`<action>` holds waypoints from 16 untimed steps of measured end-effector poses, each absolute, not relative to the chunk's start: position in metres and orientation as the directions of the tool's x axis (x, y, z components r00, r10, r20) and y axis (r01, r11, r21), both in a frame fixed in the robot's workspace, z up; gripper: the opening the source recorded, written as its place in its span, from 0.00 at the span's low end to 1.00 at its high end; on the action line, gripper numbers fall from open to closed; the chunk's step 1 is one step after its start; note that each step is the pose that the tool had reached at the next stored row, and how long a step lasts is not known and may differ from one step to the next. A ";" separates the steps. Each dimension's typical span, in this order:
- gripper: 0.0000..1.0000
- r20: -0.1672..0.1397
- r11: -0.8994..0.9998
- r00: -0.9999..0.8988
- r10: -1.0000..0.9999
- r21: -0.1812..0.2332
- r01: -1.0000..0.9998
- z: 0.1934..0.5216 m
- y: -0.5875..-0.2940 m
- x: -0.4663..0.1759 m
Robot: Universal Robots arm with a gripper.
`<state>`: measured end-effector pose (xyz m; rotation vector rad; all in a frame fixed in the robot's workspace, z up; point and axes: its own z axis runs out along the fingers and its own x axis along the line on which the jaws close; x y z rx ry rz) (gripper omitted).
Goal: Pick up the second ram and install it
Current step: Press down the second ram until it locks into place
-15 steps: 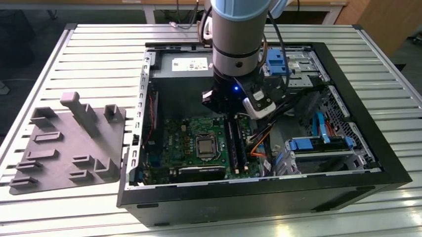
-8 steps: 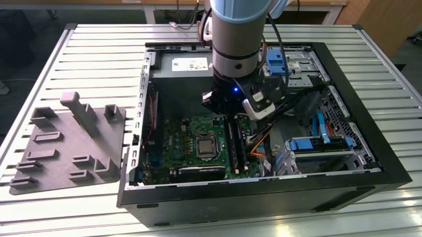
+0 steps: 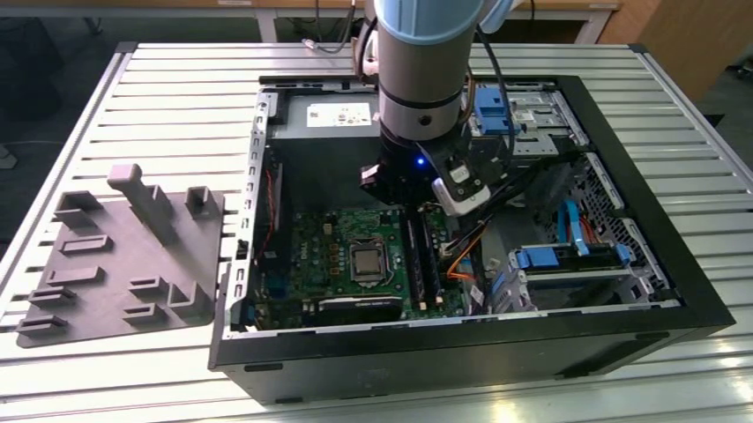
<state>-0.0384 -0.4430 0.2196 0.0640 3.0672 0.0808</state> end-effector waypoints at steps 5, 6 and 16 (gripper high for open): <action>0.11 -0.072 0.998 -0.996 0.044 0.054 0.040 0.218 -0.443 -0.038; 0.11 -0.071 0.998 -0.996 0.044 0.054 0.040 0.218 -0.443 -0.038; 0.11 -0.071 0.998 -0.996 0.044 0.054 0.040 0.216 -0.443 -0.038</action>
